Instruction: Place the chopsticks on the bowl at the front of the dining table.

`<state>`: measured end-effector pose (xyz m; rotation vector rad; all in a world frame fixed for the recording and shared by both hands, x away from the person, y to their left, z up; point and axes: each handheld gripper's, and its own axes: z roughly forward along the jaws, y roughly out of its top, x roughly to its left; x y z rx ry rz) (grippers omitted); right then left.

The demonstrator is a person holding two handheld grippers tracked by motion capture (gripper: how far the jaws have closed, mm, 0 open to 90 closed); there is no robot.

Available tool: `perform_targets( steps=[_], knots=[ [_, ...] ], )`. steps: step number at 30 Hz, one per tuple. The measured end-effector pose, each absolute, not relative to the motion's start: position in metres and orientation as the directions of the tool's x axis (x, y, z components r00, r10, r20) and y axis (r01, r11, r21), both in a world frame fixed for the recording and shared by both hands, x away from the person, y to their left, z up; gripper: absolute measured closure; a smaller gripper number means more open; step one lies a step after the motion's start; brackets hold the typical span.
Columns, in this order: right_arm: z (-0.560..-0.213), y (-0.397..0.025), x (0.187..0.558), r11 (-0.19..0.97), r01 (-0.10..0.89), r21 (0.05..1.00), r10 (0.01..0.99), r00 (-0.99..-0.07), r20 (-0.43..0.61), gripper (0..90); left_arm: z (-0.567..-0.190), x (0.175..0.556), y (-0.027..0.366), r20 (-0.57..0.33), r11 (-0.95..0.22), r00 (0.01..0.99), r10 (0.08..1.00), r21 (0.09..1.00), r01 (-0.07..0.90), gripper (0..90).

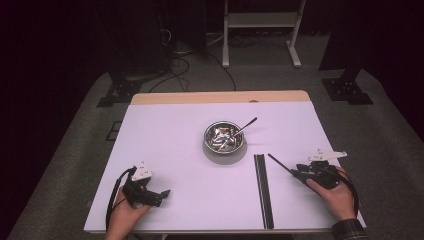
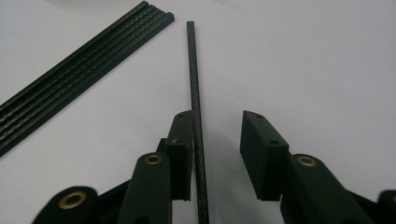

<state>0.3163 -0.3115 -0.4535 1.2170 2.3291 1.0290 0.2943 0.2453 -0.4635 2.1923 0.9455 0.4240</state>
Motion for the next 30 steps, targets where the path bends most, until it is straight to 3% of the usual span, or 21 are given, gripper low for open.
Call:
perform_targets(
  steps=[10,30],
  knots=[
    [-0.4538,-0.3096,0.3174,0.381,0.587,0.714,0.797,-0.600,0.068,75.5,-0.4635,0.2943,0.2453,0.021,-0.487,0.680,0.733,0.713,0.503,0.0],
    [-0.4546,-0.3046,0.3166,0.404,0.584,0.703,0.791,-0.610,0.052,85.0,-0.4636,0.2943,0.2454,0.021,-0.487,0.680,0.733,0.713,0.503,0.0]
  ],
)
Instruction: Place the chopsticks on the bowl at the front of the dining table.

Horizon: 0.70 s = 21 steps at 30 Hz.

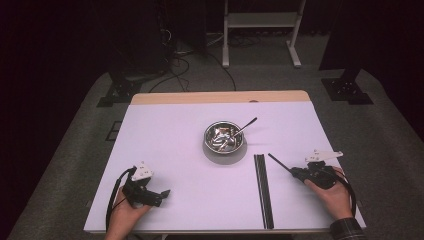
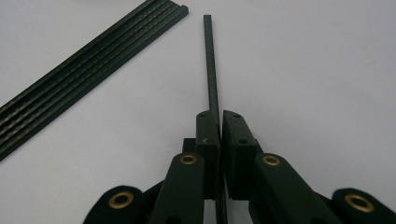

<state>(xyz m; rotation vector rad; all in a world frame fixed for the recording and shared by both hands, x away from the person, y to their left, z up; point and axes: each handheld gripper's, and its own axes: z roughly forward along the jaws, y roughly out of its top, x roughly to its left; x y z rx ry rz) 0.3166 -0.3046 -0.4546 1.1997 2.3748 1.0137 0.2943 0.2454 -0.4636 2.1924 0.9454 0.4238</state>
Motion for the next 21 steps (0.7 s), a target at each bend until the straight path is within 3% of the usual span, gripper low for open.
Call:
perform_targets(
  steps=[21],
  knots=[
    [-0.443,-0.302,0.317,0.392,0.578,0.716,0.797,-0.603,0.050,85.5,-0.464,0.294,0.245,0.021,-0.487,0.680,0.733,0.713,0.503,0.0]
  ],
)
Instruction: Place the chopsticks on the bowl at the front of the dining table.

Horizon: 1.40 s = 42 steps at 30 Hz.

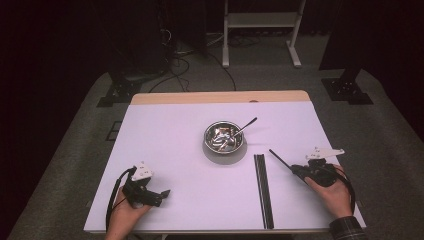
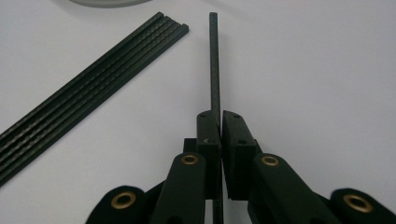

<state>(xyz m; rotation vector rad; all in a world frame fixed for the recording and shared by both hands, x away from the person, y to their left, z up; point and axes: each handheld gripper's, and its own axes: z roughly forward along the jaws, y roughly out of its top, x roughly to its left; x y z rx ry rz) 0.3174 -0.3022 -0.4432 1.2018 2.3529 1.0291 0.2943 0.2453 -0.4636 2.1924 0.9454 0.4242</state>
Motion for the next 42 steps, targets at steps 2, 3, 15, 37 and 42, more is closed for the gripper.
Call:
perform_targets(
  steps=[2,3,15,37,42],
  knots=[
    [-0.441,-0.302,0.318,0.391,0.573,0.720,0.795,-0.604,0.049,85.5,-0.464,0.294,0.245,0.021,-0.488,0.680,0.733,0.713,0.503,0.0],
    [-0.440,-0.302,0.319,0.389,0.571,0.723,0.795,-0.604,0.050,85.4,-0.464,0.294,0.245,0.021,-0.487,0.680,0.733,0.713,0.503,0.0],
    [-0.429,-0.296,0.324,0.385,0.552,0.740,0.785,-0.617,0.051,85.4,-0.464,0.294,0.245,0.021,-0.487,0.680,0.733,0.713,0.503,0.0],
    [-0.412,-0.277,0.336,0.380,0.519,0.766,0.763,-0.644,0.058,85.4,-0.464,0.294,0.245,0.021,-0.487,0.680,0.733,0.713,0.504,0.0],
    [-0.409,-0.271,0.339,0.380,0.511,0.771,0.758,-0.650,0.057,85.4,-0.464,0.294,0.245,0.021,-0.487,0.680,0.733,0.713,0.504,0.0]
  ],
)
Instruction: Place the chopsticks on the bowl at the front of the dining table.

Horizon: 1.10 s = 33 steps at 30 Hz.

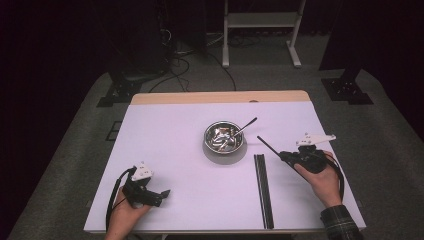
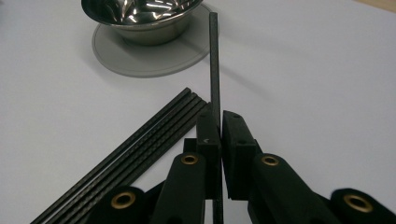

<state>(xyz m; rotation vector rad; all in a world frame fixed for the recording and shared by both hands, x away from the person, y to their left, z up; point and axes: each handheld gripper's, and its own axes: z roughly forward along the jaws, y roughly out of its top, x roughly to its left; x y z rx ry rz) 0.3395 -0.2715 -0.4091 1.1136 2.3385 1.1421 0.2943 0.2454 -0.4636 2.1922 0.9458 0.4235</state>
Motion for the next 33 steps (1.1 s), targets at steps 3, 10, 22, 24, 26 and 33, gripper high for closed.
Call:
perform_targets(
  steps=[3,10,22,24,26,33],
  knots=[
    [-0.407,-0.268,0.342,0.377,0.510,0.773,0.757,-0.651,0.060,85.4,-0.464,0.294,0.245,0.021,-0.487,0.680,0.733,0.714,0.504,0.0],
    [-0.403,-0.258,0.348,0.385,0.502,0.774,0.746,-0.663,0.060,85.4,-0.464,0.294,0.245,0.020,-0.486,0.679,0.734,0.715,0.503,0.0],
    [-0.400,-0.245,0.360,0.392,0.503,0.770,0.740,-0.670,0.062,85.4,-0.464,0.294,0.245,0.020,-0.485,0.679,0.734,0.715,0.503,0.0],
    [-0.399,-0.243,0.362,0.391,0.505,0.770,0.739,-0.671,0.064,85.4,-0.464,0.294,0.245,0.020,-0.485,0.679,0.734,0.715,0.503,0.0],
    [-0.398,-0.241,0.364,0.390,0.504,0.770,0.738,-0.672,0.066,85.4,-0.464,0.294,0.245,0.020,-0.485,0.679,0.734,0.715,0.503,0.0],
    [-0.397,-0.233,0.372,0.395,0.500,0.770,0.734,-0.677,0.063,85.4,-0.464,0.294,0.245,0.020,-0.485,0.679,0.734,0.715,0.503,0.0]
  ],
)
